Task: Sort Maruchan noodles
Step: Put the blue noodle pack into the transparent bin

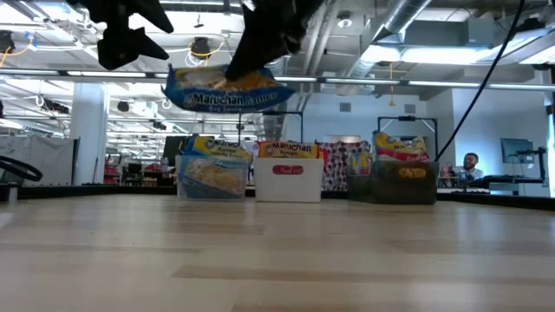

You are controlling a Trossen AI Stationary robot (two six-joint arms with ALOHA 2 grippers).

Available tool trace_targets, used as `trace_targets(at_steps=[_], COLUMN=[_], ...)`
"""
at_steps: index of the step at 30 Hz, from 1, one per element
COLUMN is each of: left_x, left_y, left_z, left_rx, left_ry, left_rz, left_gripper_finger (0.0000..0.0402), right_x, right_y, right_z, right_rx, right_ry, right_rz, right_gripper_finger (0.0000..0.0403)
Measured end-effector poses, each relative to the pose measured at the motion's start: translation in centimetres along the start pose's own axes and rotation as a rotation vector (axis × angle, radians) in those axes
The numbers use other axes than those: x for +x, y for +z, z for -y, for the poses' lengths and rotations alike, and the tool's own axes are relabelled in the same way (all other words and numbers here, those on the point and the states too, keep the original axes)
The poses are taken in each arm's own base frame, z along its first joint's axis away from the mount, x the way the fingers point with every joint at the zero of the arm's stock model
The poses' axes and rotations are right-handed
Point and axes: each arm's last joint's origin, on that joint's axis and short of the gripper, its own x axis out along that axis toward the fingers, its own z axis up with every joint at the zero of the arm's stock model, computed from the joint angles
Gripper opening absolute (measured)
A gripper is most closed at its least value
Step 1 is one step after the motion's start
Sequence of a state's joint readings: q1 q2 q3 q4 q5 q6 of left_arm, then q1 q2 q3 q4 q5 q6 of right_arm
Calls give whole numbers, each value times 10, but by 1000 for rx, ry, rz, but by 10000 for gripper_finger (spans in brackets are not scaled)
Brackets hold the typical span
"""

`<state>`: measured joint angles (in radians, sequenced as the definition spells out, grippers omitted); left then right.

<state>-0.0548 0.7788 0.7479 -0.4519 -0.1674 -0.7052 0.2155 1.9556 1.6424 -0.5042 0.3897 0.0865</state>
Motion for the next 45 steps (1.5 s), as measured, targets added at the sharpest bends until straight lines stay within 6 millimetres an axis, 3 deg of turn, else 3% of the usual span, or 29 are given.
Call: trace_targets(at_steps=[7,16,22,34,45], left_x=[2,10,16,55,75], left_y=[10,18,29,19,12], left_z=[-12,-23,-13,-20,-24], left_rx=[-57,60,140,91,91], left_ry=[-23,-50,-236,-243,-270], left_rz=[-24,-55,-11,-200,-304], left_gripper_finger=[190,190,196,204,204], right_x=[-5,-4,-5,-5,-5], right_y=[8,9,9,10,13], right_z=[-1,2,1,1,1], right_rx=[-227,-260,-293,-314,-301], right_ry=[0,-6,-4,1,-7], right_rz=[39,37,36,53,75], right_gripper_finger=[4,4,4,4,4])
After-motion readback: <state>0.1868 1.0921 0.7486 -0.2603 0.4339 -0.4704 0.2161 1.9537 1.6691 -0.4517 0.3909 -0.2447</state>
